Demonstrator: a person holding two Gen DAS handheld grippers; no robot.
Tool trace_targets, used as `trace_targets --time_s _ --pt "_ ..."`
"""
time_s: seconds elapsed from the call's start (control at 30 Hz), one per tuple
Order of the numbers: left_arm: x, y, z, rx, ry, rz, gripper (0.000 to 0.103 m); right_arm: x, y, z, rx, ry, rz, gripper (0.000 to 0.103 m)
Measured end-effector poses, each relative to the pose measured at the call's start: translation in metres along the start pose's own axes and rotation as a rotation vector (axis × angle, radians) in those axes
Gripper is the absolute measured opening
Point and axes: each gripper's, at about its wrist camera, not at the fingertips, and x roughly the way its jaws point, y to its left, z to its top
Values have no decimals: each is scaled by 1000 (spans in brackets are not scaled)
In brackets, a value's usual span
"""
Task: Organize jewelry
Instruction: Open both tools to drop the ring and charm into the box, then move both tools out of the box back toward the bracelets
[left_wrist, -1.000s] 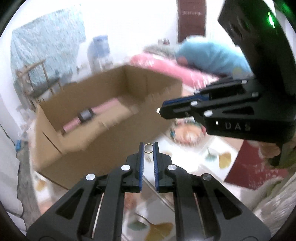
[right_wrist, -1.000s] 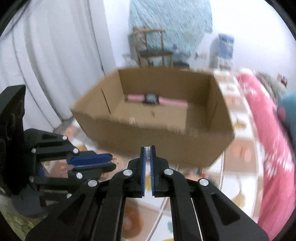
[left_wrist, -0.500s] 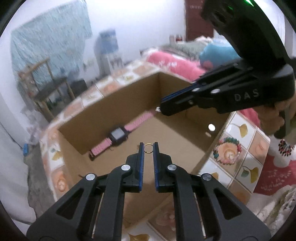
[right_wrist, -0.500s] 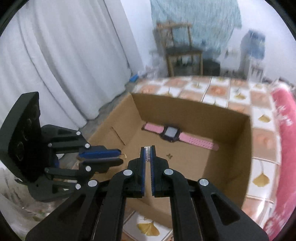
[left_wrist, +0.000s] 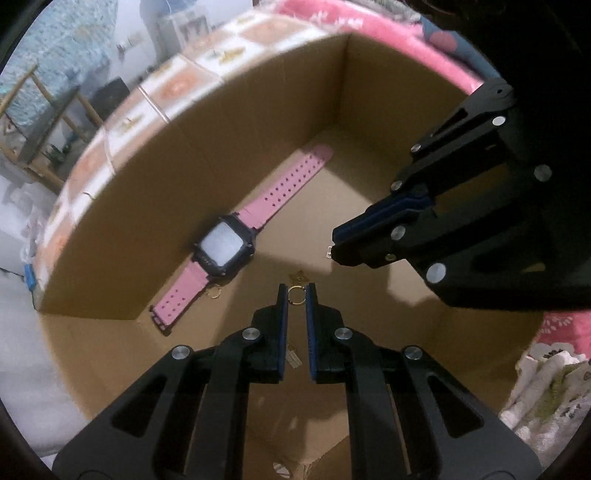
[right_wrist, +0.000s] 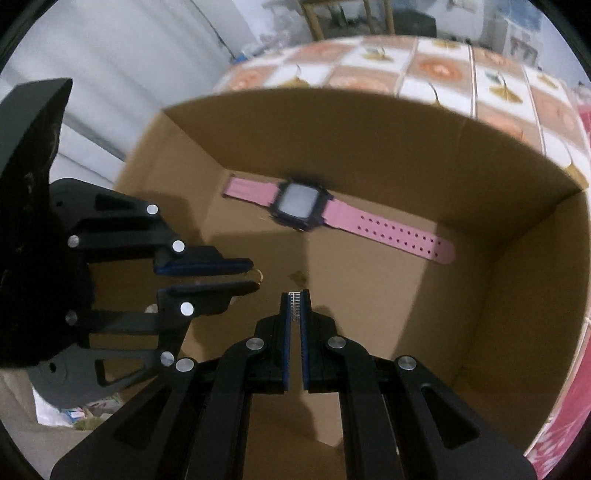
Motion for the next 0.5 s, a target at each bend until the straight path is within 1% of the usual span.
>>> trace_targets --time_s 0.03,0.13,0.23,0.3,0.4,0.5 --pt "6 2 2 -6 27 -7 9 3 -3 1 15 11 -3 5" --pt "14 5 6 -20 65 -22 9 10 -10 4 37 29 -23 5" --pt "21 9 8 -22 97 2 9 12 -14 4 52 36 -22 5" --pt "22 10 9 -31 100 -9 9 13 -16 3 68 34 -15 5" --pt "20 11 10 -37 92 8 10 8 -16 0 78 13 -9 6" --pt "14 15 9 -70 75 -9 11 0 -16 -3 90 -10 -2 6"
